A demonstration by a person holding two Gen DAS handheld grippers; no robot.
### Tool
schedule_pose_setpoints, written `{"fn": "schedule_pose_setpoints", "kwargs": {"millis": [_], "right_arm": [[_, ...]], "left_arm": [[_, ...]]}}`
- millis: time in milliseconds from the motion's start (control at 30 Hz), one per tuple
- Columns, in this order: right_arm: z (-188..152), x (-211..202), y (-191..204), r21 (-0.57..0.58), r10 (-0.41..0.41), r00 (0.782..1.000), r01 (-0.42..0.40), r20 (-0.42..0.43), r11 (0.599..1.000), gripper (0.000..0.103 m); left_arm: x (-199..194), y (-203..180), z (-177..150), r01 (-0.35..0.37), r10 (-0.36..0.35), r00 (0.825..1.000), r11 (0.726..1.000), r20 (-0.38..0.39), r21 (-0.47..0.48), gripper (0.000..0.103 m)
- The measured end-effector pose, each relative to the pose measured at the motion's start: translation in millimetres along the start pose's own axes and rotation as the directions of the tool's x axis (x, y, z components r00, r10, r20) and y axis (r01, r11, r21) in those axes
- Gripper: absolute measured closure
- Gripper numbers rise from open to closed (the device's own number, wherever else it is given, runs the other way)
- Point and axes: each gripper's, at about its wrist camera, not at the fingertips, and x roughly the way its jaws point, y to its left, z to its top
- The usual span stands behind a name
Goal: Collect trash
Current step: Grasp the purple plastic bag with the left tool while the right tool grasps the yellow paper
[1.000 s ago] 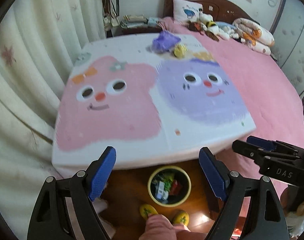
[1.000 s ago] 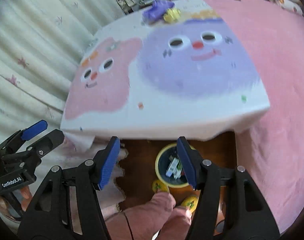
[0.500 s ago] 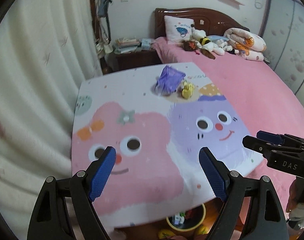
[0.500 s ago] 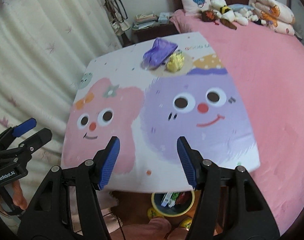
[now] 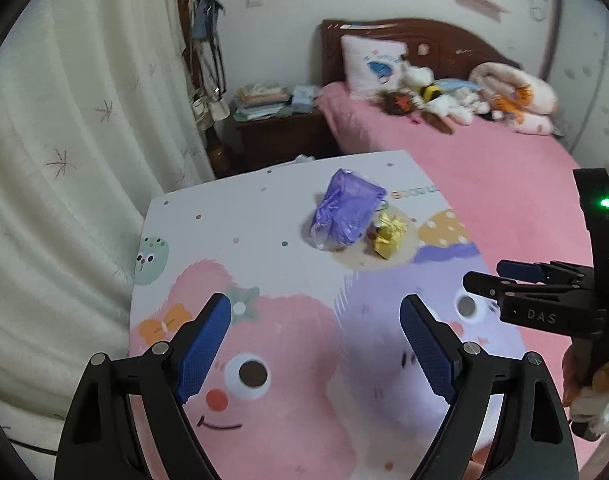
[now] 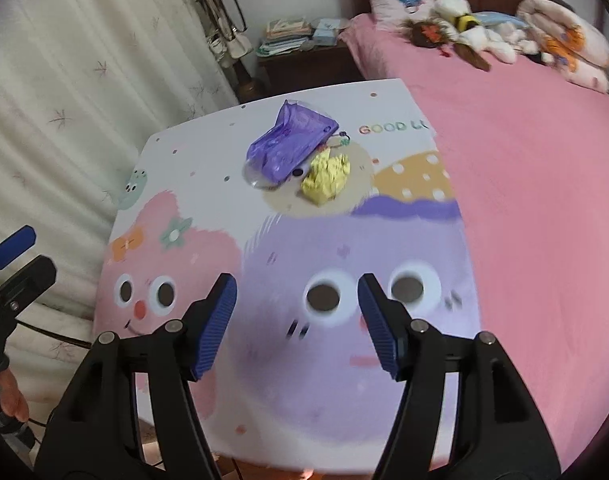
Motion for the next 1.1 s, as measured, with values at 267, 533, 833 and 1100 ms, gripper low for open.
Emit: {"fn": "schedule_pose_setpoints", "kwargs": {"millis": [267, 533, 833, 1100], "right_arm": [[79, 131, -51, -0.017, 0.107, 0.985, -0.111, -0.134, 0.994, 0.043], [99, 222, -60, -0.021, 0.176, 0.958, -0.186, -0.226, 0.982, 0.043], [99, 239, -78, -0.049, 0.259, 0.95, -0.271, -0.174, 0.961, 0.058], [93, 240, -115, 0.029, 0.3, 0.942, -0.299, -0.149, 0.954, 0.06]], "left_arm": [[147, -63, 72, -0.07, 0.072, 0.99, 0.997, -0.124, 0.02, 0.015], [257, -82, 105, -0.101, 0.112, 0.963, 0.993, -0.245, 0.057, 0.014], [352, -93, 133, -0.023, 0.047, 0.928, 0.997, -0.368, 0.068, 0.012], [417, -112, 136, -0.035, 0.099, 0.898, 0.988, -0.429, 0.153, 0.011]]}}
